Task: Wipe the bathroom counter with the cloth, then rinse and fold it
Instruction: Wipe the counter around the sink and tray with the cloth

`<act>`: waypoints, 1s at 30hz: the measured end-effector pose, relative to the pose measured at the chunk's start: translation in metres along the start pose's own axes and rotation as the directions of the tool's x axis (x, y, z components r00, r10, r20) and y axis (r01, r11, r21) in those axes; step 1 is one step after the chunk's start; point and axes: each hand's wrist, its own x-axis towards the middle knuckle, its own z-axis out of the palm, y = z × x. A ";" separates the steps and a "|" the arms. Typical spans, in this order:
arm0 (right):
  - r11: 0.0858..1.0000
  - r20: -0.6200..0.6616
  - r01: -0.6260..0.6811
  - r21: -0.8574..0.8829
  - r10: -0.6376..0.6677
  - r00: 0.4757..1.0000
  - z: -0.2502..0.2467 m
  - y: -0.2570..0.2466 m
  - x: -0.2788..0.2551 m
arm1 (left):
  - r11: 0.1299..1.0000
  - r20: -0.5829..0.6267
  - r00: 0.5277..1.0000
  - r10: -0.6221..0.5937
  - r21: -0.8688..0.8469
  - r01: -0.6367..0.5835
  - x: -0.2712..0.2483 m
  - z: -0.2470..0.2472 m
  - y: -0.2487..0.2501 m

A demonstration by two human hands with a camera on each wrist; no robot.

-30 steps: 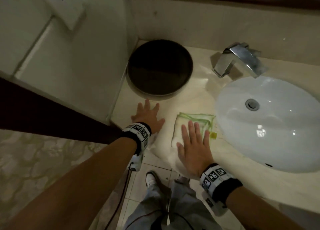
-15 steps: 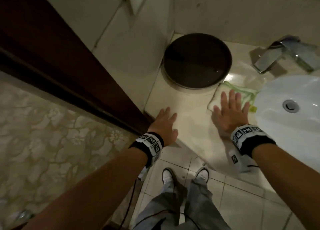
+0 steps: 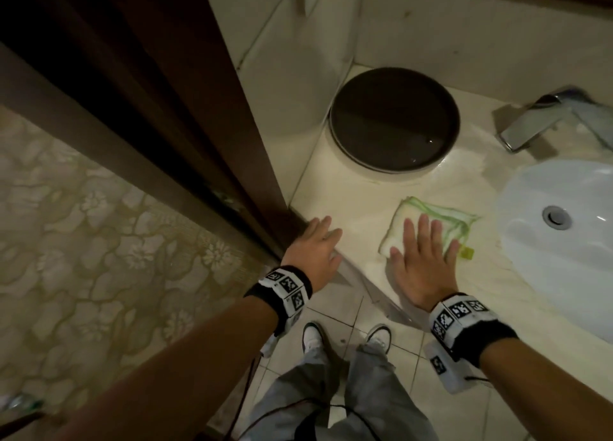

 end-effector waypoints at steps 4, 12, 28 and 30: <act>0.999 0.005 0.034 -0.011 -0.033 0.999 -0.006 -0.011 0.010 | 1.000 -0.026 0.999 -0.026 -0.011 0.025 -0.009 -0.001 -0.009; 0.997 -0.029 0.076 -0.021 -0.076 0.997 -0.016 -0.055 0.045 | 0.993 0.056 0.995 -0.083 -0.074 0.087 -0.010 -0.007 -0.008; 0.999 -0.029 0.023 -0.025 -0.023 0.999 -0.005 0.015 0.004 | 0.998 0.112 0.993 -0.034 -0.041 0.039 -0.013 -0.004 -0.024; 0.999 -0.021 0.006 -0.032 -0.007 1.000 -0.005 0.010 0.007 | 0.999 0.109 0.994 -0.029 -0.023 0.031 -0.012 -0.002 -0.026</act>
